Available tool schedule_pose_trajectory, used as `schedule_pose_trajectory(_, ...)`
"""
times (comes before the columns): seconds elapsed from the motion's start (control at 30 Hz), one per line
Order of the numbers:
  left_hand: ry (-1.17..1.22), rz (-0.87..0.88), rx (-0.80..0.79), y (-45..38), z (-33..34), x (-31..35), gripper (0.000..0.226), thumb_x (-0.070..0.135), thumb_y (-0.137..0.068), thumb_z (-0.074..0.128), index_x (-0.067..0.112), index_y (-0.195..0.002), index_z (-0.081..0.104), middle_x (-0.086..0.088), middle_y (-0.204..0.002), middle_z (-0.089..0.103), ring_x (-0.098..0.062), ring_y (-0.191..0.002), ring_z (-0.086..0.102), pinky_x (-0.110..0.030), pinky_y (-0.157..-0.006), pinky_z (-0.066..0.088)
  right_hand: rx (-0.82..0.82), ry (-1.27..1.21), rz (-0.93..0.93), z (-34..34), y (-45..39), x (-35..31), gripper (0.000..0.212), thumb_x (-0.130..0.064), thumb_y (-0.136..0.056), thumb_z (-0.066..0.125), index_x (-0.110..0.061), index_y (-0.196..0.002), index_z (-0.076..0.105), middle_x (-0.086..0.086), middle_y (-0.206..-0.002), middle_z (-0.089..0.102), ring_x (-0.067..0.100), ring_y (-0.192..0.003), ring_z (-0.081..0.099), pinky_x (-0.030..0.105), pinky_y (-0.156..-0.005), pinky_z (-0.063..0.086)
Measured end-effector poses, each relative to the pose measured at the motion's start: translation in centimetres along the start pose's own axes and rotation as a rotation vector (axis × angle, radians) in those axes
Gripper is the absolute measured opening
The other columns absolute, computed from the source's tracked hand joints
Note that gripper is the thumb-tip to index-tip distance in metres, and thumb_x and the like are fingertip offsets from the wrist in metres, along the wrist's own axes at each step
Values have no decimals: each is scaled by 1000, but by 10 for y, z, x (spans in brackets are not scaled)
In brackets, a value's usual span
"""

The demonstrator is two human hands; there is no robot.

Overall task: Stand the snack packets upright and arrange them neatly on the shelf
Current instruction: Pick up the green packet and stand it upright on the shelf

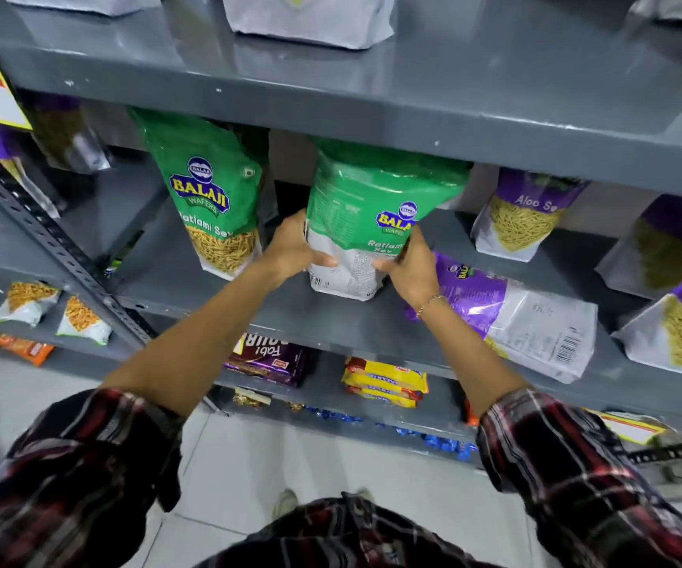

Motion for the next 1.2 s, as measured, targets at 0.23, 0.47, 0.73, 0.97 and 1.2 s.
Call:
schedule_pose_trajectory(0.23, -69, 0, 72, -15, 11, -17, 85, 4, -52, 87, 12, -128, 49, -6, -123, 63, -22, -116, 57, -38, -101, 46, -16, 114, -19, 5, -16, 6, 53, 0, -73, 73, -6, -118, 44, 13, -112, 67, 27, -95, 63, 36, -86, 52)
schedule_pose_trajectory(0.47, -124, 211, 381, 25, 31, -17, 49, 13, -70, 77, 9, -101, 41, -14, -102, 47, -22, -91, 49, -15, -74, 38, 46, 40, 55, -4, -11, 16, 34, 2, -78, 68, 0, -108, 52, 17, -104, 67, 23, -91, 64, 12, -72, 49)
schedule_pose_trajectory(0.73, -235, 325, 78, 49, 74, -18, 43, 6, -77, 71, 1, -116, 54, -19, -116, 56, -28, -102, 57, -16, -84, 38, 140, 133, 45, -2, 17, 12, 13, 3, -85, 54, -1, -95, 61, 18, -96, 71, 27, -91, 66, 23, -76, 48)
schedule_pose_trajectory(0.97, -184, 218, 251, 56, 63, -37, 60, 24, -70, 78, 7, -113, 40, -16, -112, 42, -28, -109, 46, -38, -92, 44, -28, 152, -203, 24, 64, -10, 26, 8, -82, 47, -2, -91, 69, 15, -100, 59, 18, -88, 56, 14, -79, 40)
schedule_pose_trajectory(1.2, -177, 213, 133, 49, 31, -47, 41, 22, -88, 60, 3, -113, 34, -11, -115, 57, -22, -104, 55, -25, -83, 42, 36, 111, -128, -3, 36, -1, 17, -2, -82, 61, -8, -97, 64, 14, -104, 58, 19, -83, 61, 23, -82, 50)
Point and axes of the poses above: each hand's wrist, its own y-axis away from the middle knuckle, its own z-axis out of the palm, x = y × z, the point moved 1 cm from there along -y, towards the middle knuckle
